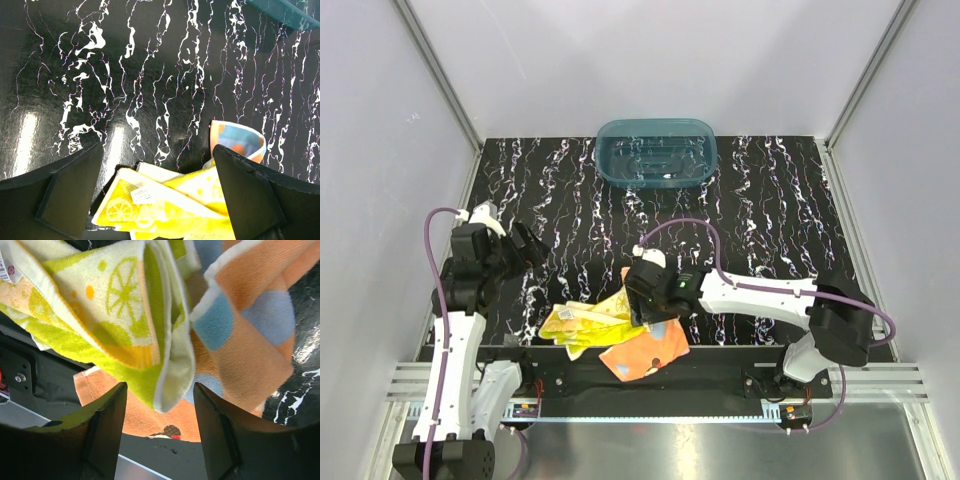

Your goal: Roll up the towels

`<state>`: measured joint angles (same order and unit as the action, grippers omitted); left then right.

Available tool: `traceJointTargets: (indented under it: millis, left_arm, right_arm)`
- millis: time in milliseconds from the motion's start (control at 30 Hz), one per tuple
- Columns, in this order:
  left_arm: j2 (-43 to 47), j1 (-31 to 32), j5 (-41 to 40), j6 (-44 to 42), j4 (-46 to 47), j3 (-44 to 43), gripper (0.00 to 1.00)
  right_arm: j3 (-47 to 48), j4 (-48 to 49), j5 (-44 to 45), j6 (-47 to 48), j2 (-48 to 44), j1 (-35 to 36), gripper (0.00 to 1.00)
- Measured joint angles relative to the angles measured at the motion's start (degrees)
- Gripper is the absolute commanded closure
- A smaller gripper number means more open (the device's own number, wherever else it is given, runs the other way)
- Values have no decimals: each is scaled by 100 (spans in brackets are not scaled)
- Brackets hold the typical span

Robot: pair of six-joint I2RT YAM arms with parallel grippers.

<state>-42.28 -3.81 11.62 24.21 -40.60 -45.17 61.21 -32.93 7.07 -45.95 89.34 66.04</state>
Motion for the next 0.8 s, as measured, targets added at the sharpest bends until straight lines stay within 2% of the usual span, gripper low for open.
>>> traceJointTargets:
  millis: [200, 233, 300, 433, 467, 567, 800]
  left_arm:
    - [22, 2, -11, 0, -2, 0, 1]
    - [22, 11, -13, 0, -2, 0, 1]
    - [24, 22, -26, 2, -2, 0, 1]
    - [33, 52, -55, 2, -2, 0, 1]
    - [35, 61, -61, 2, -2, 0, 1]
    - [63, 85, -98, 2, -4, 0, 1]
    - [109, 164, -164, 4, -4, 0, 1]
  right_arm:
    - [118, -83, 2, -120, 192, 149, 57]
    - [127, -122, 4, -136, 201, 162, 65]
    - [138, -199, 7, -170, 201, 188, 66]
    - [149, -323, 20, -223, 201, 199, 79]
    - [149, -348, 28, -232, 201, 201, 87]
    - [155, -387, 39, -275, 201, 221, 100]
    - [649, -933, 321, -192, 201, 227, 100]
